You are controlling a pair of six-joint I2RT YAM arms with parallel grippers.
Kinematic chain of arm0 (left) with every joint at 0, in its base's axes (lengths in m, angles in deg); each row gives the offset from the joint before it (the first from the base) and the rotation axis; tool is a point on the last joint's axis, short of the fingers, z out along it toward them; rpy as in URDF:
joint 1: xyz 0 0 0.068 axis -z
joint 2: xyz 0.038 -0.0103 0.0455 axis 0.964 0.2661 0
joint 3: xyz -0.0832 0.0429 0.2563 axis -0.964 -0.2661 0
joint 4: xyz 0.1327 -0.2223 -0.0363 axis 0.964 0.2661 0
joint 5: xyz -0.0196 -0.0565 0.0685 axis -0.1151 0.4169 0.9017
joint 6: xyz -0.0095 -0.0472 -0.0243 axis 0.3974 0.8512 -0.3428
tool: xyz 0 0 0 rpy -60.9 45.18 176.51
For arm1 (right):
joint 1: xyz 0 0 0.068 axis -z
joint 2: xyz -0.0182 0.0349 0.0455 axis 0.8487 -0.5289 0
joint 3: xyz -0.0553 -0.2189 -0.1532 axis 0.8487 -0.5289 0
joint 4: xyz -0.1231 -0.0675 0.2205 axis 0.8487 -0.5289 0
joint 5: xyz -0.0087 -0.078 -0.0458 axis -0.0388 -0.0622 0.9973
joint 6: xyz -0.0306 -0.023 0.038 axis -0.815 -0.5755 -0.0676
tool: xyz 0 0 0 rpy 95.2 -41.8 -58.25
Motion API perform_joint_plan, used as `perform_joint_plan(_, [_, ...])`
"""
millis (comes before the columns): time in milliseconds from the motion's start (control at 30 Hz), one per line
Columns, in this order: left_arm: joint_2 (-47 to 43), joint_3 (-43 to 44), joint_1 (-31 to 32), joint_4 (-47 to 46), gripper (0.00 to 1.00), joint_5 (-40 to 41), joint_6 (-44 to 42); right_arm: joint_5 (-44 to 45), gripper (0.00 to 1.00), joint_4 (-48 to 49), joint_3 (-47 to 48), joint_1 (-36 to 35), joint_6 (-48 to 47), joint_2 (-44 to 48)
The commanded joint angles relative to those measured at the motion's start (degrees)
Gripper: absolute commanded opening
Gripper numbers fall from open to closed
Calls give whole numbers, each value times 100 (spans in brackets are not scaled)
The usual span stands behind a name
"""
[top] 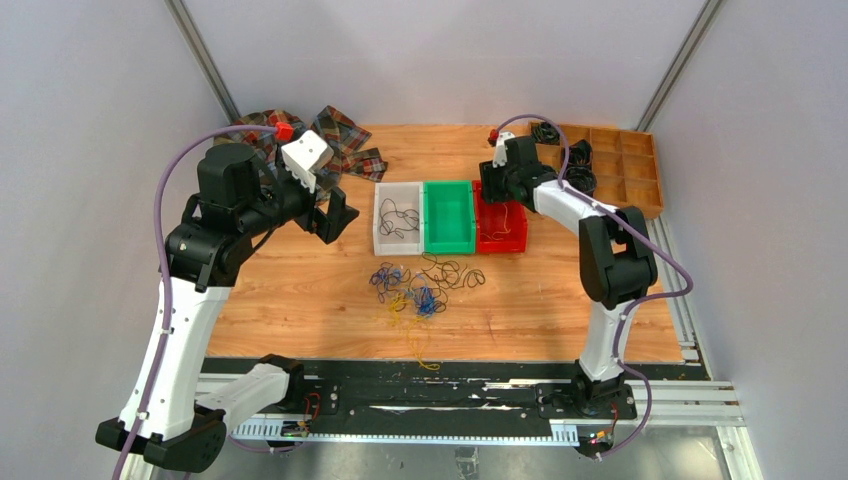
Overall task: Untangle the cables
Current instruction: Place the cable in the bin.
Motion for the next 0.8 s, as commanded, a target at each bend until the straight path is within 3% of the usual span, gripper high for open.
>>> perform_joint_plan(0, [-10,154,19,0,98,-18,-50,-22,49,-218,197,-48,-153,335])
perform_joint_plan(400, [-20,140,16,7,98,-20,-80,-42,48,-535,264,-44,-198,893])
perform_joint_plan(567, [-39,129,19,25,98,-8,-107,547,29,-591,10,-59,81,1066])
perform_joint_plan(767, [-30,101,18,29,98,-27,-114,2222,2,-18,-1068,-443,849,1306])
